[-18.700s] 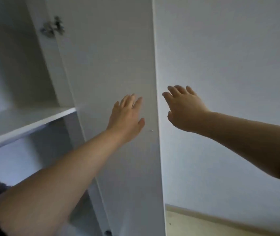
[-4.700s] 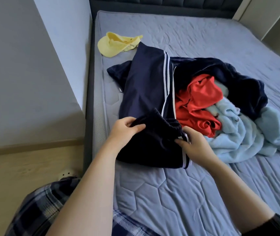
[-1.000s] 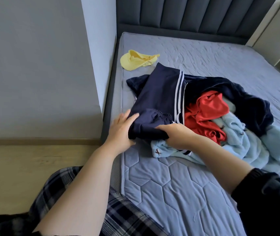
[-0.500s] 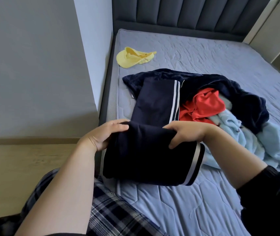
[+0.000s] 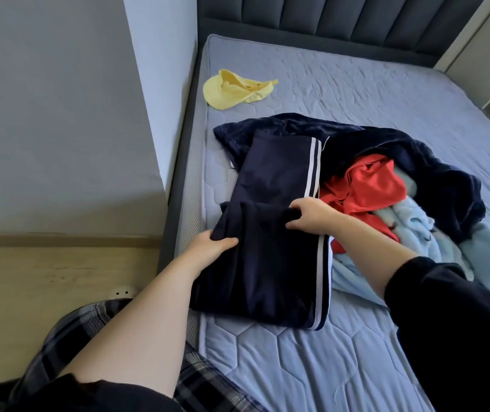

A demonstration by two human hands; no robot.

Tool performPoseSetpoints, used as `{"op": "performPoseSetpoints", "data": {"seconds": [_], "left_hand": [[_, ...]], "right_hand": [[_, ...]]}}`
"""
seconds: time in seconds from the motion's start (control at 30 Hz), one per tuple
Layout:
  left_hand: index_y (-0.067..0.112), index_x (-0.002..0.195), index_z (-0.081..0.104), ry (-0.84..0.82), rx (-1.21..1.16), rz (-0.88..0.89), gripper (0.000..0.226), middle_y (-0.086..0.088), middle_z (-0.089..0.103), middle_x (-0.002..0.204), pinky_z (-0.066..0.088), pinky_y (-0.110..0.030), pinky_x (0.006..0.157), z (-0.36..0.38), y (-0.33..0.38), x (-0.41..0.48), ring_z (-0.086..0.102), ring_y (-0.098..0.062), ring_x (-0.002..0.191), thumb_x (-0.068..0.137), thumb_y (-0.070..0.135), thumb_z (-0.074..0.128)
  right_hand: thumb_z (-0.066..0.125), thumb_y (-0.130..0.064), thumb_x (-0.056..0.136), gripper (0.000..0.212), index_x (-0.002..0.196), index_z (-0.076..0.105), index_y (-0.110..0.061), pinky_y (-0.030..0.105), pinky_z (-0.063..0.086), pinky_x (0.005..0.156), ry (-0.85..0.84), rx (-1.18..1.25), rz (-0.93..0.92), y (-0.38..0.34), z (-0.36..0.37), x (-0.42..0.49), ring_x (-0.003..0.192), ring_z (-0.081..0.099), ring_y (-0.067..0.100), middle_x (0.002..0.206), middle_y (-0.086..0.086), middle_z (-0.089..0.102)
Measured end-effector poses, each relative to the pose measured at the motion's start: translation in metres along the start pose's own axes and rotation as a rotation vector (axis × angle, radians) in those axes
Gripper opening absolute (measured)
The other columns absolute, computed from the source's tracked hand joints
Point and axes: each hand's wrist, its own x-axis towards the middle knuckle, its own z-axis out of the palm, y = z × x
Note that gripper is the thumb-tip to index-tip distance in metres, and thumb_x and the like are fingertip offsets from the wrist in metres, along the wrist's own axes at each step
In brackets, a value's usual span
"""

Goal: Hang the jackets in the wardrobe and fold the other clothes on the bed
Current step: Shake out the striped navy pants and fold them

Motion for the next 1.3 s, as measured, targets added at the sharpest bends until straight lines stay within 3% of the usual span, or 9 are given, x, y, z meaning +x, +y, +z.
{"op": "performPoseSetpoints", "data": {"seconds": [0.1,0.23,0.4,0.5,0.7,0.97,1.1,1.2,1.3], "left_hand": [[0.016,0.118,0.065,0.001,0.04,-0.099,0.04,-0.006,0.07,0.104,0.05,-0.035,0.091,0.004,-0.01,0.006,0.065,-0.024,0.094,0.083,0.033,0.071],[0.012,0.122,0.06,0.028,-0.04,-0.183,0.043,-0.005,0.068,0.093,0.051,-0.034,0.076,0.001,-0.012,0.014,0.065,-0.025,0.087,0.085,0.033,0.068],[0.015,0.131,0.055,-0.007,-0.186,-0.277,0.059,-0.007,0.066,0.118,0.046,-0.04,0.099,0.004,-0.011,0.017,0.061,-0.028,0.106,0.083,0.047,0.066],[0.019,0.131,0.056,-0.065,-0.28,-0.295,0.055,-0.005,0.066,0.119,0.045,-0.038,0.099,0.004,-0.009,0.016,0.061,-0.025,0.108,0.085,0.048,0.064],[0.022,0.11,0.069,-0.146,-0.217,-0.323,0.046,-0.001,0.074,0.098,0.048,-0.037,0.093,-0.001,-0.009,0.011,0.066,-0.022,0.099,0.079,0.056,0.066],[0.015,0.115,0.067,-0.283,-0.246,-0.383,0.05,-0.01,0.071,0.108,0.049,-0.04,0.094,-0.001,-0.008,0.006,0.067,-0.028,0.103,0.079,0.049,0.07],[0.009,0.13,0.055,-0.131,-0.108,-0.376,0.058,-0.013,0.065,0.119,0.043,-0.043,0.102,0.01,-0.01,0.006,0.06,-0.031,0.11,0.089,0.049,0.06],[0.004,0.135,0.047,0.145,0.064,-0.302,0.06,-0.015,0.055,0.131,0.043,-0.035,0.093,0.024,-0.012,0.006,0.054,-0.034,0.116,0.094,0.047,0.051],[0.002,0.126,0.052,0.311,0.341,-0.225,0.053,-0.016,0.057,0.126,0.041,-0.033,0.084,0.024,-0.015,0.003,0.054,-0.035,0.112,0.096,0.045,0.048]], "right_hand": [[0.065,-0.041,0.085,0.034,0.103,0.067,-0.012,0.029,0.044,0.081,0.069,0.062,0.171,0.018,0.021,-0.002,0.101,0.06,0.024,0.105,0.005,0.066],[0.068,-0.04,0.082,0.032,0.086,0.072,-0.008,0.025,0.046,0.063,0.294,0.652,0.438,0.04,0.032,-0.025,0.071,0.062,0.014,0.079,0.001,0.07],[0.064,-0.029,0.089,0.026,0.108,0.067,-0.011,0.035,0.055,0.082,0.096,1.363,0.488,0.037,0.044,-0.06,0.091,0.069,0.024,0.103,0.012,0.072],[0.058,-0.026,0.091,0.027,0.113,0.064,-0.012,0.033,0.056,0.075,-0.092,1.548,0.437,0.034,0.055,-0.083,0.098,0.069,0.024,0.109,0.011,0.071],[0.061,-0.019,0.089,0.033,0.119,0.06,-0.005,0.036,0.055,0.075,-0.058,1.634,0.552,0.029,0.092,-0.105,0.096,0.069,0.026,0.108,0.014,0.071],[0.066,-0.037,0.084,0.033,0.109,0.065,-0.016,0.027,0.057,0.064,-0.042,1.664,0.514,0.02,0.108,-0.106,0.096,0.07,0.02,0.106,0.007,0.072],[0.06,-0.038,0.091,0.026,0.093,0.067,-0.013,0.025,0.052,0.064,0.209,1.43,0.611,0.007,0.113,-0.1,0.082,0.069,0.015,0.089,0.002,0.073],[0.058,-0.04,0.091,0.035,0.088,0.063,-0.005,0.03,0.042,0.064,0.393,1.162,0.756,-0.009,0.119,-0.09,0.073,0.06,0.018,0.076,0.004,0.065],[0.058,-0.04,0.091,0.044,0.094,0.061,0.004,0.033,0.041,0.072,0.477,0.996,0.816,-0.018,0.123,-0.091,0.087,0.06,0.033,0.085,0.014,0.065]]}}
